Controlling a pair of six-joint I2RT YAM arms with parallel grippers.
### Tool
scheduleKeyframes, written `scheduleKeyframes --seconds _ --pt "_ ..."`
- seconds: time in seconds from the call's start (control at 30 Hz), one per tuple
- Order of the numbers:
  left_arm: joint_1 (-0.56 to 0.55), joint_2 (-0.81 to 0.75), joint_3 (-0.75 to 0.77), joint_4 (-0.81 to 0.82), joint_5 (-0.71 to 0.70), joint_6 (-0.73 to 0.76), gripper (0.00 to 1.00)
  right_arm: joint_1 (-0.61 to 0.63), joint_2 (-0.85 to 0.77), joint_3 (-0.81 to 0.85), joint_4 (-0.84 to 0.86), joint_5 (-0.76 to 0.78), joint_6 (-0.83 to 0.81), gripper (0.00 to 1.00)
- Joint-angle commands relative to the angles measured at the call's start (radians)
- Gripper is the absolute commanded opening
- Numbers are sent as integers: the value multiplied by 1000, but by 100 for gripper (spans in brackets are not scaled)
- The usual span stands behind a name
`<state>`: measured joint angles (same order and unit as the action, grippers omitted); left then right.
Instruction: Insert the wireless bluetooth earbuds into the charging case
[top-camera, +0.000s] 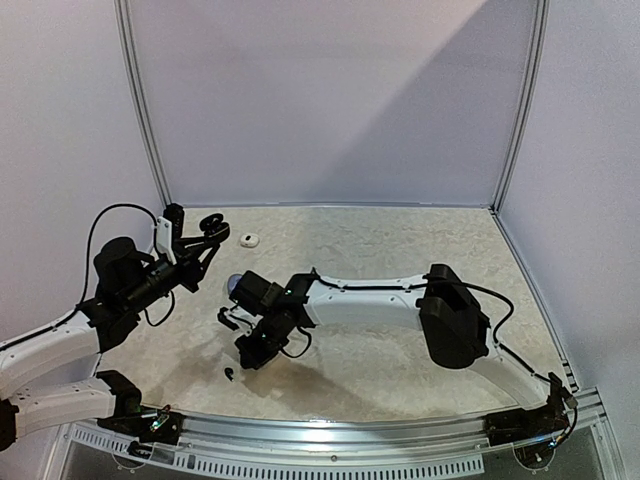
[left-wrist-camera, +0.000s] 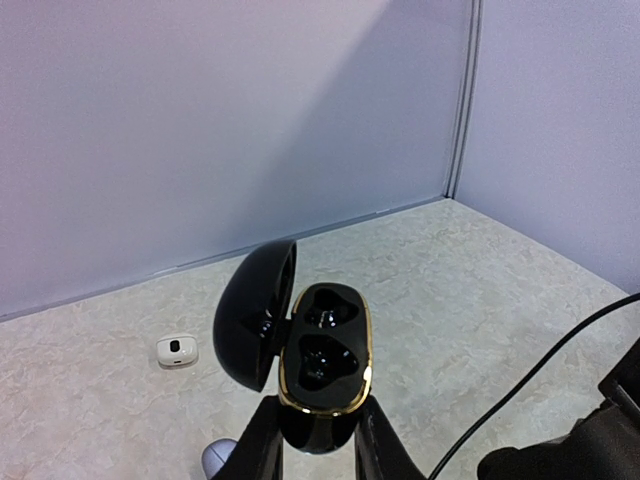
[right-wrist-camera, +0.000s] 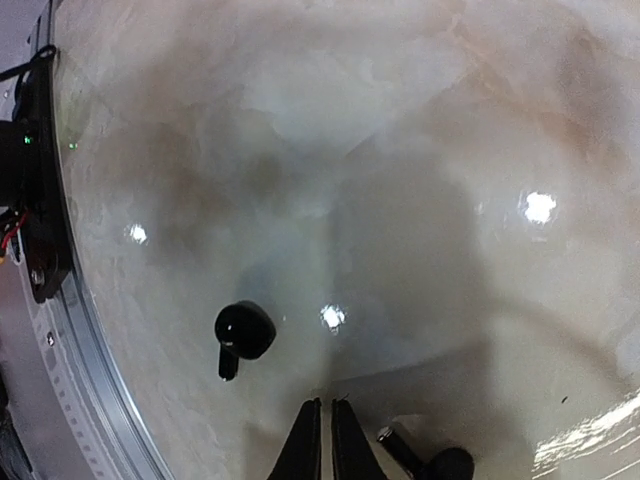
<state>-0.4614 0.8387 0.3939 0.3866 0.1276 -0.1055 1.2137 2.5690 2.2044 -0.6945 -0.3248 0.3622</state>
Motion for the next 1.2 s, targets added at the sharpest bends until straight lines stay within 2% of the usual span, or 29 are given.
scheduleKeyframes --seconds 0.0,0.33,0.5,0.7,0.87,1.17 --pt "12 10 -3 16 16 -4 0 22 -2 -13 -215 5 -98 5" --pt "13 16 -4 18 24 -2 0 35 -82 -68 -306 68 -204 6" --pt "13 18 -7 27 27 -5 0 26 -139 -69 -111 57 -236 7" --pt "13 14 -7 28 29 -8 0 -19 -134 -97 130 144 -121 7" --pt "13 13 -7 26 28 -5 0 -26 -58 -24 87 221 -107 7" --pt "13 20 -10 35 35 -9 0 -8 -6 -14 65 175 -145 7"
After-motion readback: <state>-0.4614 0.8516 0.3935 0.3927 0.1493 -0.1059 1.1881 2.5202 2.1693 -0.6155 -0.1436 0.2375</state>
